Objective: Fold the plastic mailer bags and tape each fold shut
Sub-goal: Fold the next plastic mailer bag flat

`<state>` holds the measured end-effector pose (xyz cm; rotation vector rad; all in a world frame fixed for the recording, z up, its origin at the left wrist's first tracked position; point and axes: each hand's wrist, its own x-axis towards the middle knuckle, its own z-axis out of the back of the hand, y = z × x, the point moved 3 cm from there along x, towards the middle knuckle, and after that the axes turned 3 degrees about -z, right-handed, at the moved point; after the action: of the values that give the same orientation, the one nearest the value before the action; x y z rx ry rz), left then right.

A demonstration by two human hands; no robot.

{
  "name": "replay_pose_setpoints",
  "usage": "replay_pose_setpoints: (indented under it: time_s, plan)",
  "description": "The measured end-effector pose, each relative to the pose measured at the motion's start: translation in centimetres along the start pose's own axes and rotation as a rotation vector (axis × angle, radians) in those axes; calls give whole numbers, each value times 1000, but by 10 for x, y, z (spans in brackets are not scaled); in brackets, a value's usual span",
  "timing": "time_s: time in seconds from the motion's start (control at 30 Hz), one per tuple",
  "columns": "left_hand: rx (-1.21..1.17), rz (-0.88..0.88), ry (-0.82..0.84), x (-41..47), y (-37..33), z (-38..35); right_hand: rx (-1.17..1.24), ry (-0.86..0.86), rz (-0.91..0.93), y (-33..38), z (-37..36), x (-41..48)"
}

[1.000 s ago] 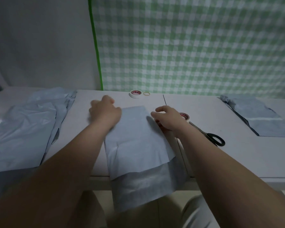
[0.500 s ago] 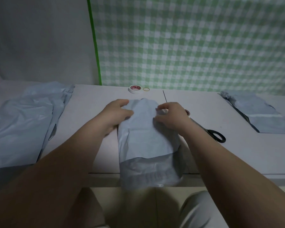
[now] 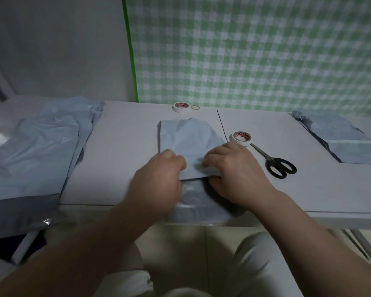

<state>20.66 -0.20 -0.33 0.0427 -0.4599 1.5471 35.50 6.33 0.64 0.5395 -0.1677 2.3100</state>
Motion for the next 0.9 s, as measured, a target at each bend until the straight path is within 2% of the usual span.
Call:
replay_pose_setpoints:
  time_s: [0.13,0.27,0.37,0.4,0.5,0.53,0.73,0.9]
  plan:
    - [0,119,-142,12,8,18,-114,-27,-320,-10,10,8]
    - [-28,245,-63,40,24,34,-69,98,-537,-23,28,21]
    - [-182,272,-35,65,31,47,64,73,-659,-30,46,35]
    - [-290,301,-50,72,30,54,120,40,-680,-32,52,42]
    - [-878,463,-46,87,18,71,264,-67,-710,-40,68,67]
    - [-976,505,-39,92,15,75,307,-87,-721,-42,71,75]
    - [-1127,542,-105,134,15,91,783,-184,-850,-58,67,123]
    - [-1197,552,-190,178,28,100,941,-231,-787,-69,83,155]
